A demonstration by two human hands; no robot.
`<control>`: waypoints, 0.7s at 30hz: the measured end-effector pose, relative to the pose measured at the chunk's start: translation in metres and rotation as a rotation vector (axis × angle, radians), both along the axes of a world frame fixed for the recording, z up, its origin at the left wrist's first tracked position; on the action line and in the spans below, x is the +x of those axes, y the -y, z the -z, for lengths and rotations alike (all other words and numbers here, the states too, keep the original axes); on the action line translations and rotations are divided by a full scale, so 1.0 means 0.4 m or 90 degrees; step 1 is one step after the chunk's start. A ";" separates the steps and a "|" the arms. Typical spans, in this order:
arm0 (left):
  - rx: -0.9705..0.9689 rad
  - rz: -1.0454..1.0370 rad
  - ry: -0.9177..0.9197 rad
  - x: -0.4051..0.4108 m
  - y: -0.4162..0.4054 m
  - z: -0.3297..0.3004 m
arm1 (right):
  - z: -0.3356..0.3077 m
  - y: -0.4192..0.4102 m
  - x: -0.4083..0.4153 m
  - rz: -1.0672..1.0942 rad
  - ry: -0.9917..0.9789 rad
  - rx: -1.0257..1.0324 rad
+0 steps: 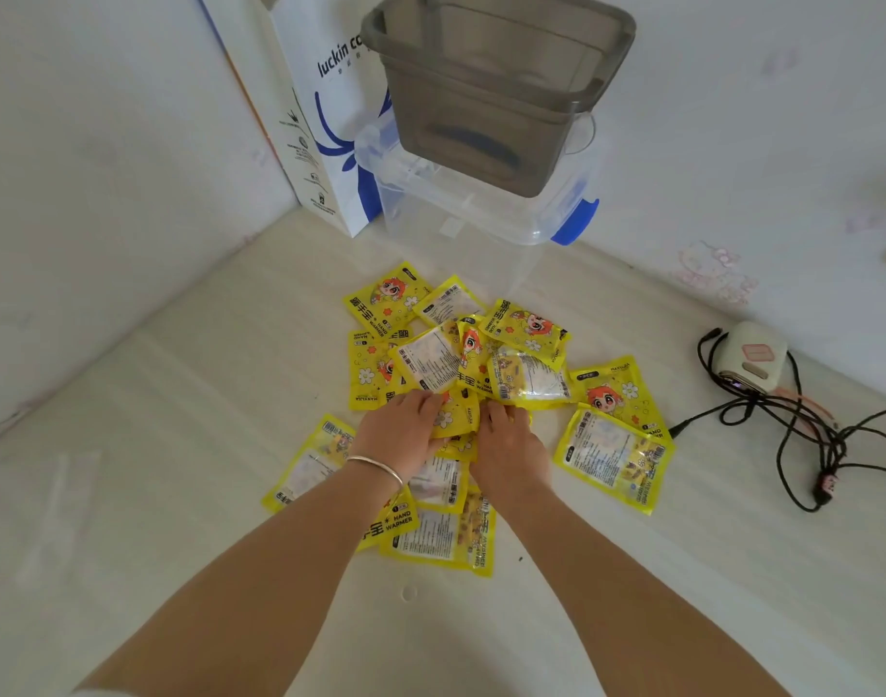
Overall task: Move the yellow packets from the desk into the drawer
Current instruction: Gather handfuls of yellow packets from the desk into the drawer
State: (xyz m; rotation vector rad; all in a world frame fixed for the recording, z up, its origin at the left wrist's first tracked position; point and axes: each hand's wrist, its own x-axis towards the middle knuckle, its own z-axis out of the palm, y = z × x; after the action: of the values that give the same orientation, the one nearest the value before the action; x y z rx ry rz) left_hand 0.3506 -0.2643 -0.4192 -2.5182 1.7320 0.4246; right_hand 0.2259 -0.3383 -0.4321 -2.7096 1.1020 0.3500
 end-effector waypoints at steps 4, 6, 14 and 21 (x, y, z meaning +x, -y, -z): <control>0.002 0.091 0.022 0.016 -0.009 -0.008 | 0.004 0.008 -0.003 -0.036 0.027 -0.127; 0.007 0.122 0.027 0.019 -0.014 -0.008 | 0.015 0.009 -0.006 -0.025 0.042 -0.152; 0.103 0.224 0.095 0.051 0.009 -0.025 | 0.047 0.012 -0.009 0.008 0.126 -0.149; 0.059 0.195 0.140 0.028 0.033 0.003 | 0.040 0.011 -0.006 -0.004 0.107 -0.146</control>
State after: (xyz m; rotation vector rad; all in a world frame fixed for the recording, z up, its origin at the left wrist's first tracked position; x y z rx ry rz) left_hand 0.3616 -0.2776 -0.4203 -2.0971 1.9153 0.1945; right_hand 0.2236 -0.3429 -0.4481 -2.8748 1.1475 -0.0059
